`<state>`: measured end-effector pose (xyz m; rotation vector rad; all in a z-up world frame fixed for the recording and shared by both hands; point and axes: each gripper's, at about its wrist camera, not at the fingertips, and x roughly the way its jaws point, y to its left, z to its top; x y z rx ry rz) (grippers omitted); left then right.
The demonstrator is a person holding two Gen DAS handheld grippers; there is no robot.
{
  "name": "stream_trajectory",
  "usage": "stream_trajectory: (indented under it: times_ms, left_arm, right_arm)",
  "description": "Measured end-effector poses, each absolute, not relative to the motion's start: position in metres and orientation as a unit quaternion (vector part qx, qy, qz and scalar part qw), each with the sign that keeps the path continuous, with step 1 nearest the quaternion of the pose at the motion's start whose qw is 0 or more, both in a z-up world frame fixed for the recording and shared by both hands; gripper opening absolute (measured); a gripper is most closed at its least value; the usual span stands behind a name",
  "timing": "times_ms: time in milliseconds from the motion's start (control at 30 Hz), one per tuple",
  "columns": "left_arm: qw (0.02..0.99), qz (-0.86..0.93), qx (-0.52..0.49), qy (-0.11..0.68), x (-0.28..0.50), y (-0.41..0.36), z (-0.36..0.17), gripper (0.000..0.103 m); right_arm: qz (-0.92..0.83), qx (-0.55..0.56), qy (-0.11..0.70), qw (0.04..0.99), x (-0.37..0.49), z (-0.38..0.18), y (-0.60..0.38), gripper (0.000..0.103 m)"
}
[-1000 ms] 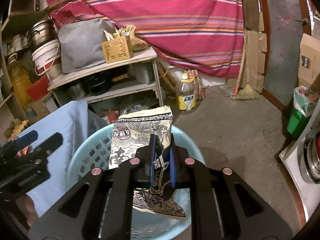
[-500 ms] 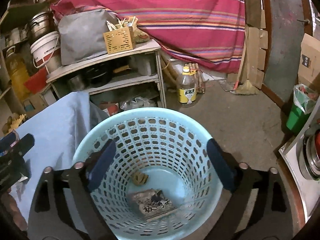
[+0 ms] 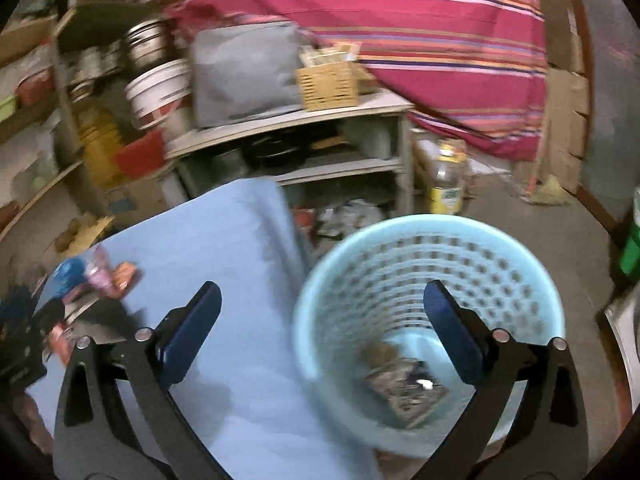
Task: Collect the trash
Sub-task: 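Grasp the dark pouch with the right tool while the left tool grasps the red wrapper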
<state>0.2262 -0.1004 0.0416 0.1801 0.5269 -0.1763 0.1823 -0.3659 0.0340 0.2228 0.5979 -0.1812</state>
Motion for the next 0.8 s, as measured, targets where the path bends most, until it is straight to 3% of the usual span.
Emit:
stream_trajectory:
  times_ms: [367, 800]
  left_arm:
    - [0.961, 0.007, 0.067, 0.268, 0.243, 0.018, 0.016, 0.098]
    - [0.946, 0.028, 0.02, 0.322, 0.267, 0.074, -0.013, 0.098]
  right_arm:
    - [-0.025, 0.038, 0.301, 0.953, 0.217, 0.028, -0.262, 0.099]
    - [0.056, 0.017, 0.32, 0.946, 0.267, 0.018, -0.161, 0.099]
